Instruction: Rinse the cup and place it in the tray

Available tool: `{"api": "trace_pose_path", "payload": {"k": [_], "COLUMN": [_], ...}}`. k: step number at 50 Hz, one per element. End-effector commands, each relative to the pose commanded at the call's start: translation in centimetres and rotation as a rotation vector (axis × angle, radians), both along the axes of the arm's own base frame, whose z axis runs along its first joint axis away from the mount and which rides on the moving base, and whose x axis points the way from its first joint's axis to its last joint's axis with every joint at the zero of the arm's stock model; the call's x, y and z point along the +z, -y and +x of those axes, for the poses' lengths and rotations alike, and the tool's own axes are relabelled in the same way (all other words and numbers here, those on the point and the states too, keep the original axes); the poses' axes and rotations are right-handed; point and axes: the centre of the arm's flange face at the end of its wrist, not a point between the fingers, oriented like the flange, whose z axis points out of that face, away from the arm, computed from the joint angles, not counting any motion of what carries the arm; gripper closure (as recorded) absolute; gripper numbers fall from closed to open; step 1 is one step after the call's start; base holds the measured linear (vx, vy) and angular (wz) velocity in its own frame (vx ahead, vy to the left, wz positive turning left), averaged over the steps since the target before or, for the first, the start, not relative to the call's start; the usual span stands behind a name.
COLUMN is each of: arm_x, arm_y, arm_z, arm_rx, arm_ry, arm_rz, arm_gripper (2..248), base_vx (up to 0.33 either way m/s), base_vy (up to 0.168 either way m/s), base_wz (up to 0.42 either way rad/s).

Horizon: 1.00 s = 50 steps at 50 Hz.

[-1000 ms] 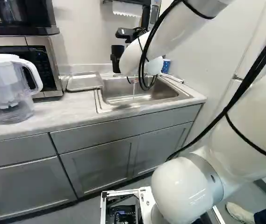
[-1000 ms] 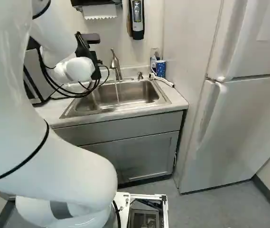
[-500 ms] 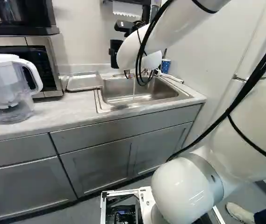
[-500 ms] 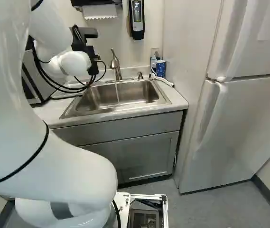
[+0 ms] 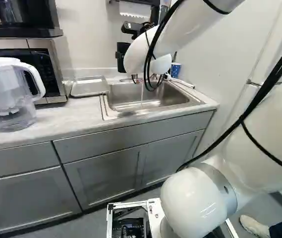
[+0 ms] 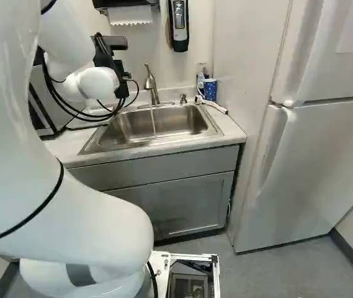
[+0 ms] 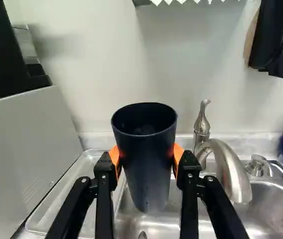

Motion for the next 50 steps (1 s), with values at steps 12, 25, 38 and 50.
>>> {"api": "trace_pose_path", "payload": {"k": [12,25,38,50], "arm_x": [0.00,0.00,0.00,0.01], "arm_y": [0.00,0.00,0.00,-0.26], "arm_z": [0.00,0.00,0.00,0.04], "arm_rx": [-0.004,-0.014,-0.014,-0.008], "arm_ry": [-0.017,-0.057,-0.057,-0.058], "arm_rz": [0.046,0.159,0.159,0.158], "arm_gripper": [129,129,129,129], "base_vx": [0.000,0.000,0.000,0.000], "base_vy": [0.000,0.000,0.000,0.000], "base_wz": [0.000,0.000,0.000,0.000]}}
